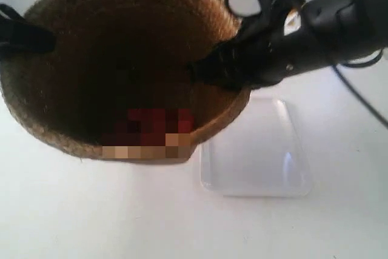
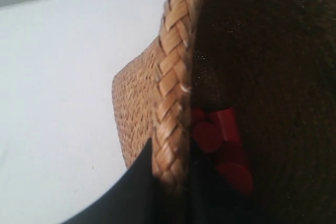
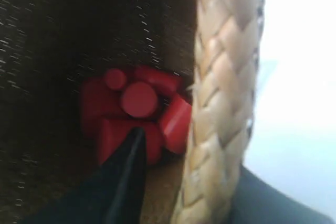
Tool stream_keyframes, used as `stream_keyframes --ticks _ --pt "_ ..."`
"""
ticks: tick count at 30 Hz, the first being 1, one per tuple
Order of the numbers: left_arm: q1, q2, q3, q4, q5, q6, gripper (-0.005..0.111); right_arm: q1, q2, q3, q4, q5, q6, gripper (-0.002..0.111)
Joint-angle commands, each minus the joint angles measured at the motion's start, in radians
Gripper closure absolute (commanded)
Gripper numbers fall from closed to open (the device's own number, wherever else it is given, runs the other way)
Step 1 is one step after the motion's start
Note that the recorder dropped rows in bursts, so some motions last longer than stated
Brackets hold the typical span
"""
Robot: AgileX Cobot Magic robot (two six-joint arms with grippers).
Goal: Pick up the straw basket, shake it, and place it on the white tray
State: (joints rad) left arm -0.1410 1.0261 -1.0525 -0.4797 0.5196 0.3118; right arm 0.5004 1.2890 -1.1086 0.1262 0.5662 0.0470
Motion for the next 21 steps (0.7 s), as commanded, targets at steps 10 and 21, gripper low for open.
stream_keyframes --ticks 10,21 --pt "0.017 -0.03 0.005 -0.071 -0.025 0.063 0.107 0.001 -0.017 0.039 0.039 -0.042 -0.06 0.108" --pt "0.022 -0.013 0.009 -0.039 0.001 0.059 0.107 -0.001 -0.001 0.039 0.02 -0.05 -0.062 0.108"
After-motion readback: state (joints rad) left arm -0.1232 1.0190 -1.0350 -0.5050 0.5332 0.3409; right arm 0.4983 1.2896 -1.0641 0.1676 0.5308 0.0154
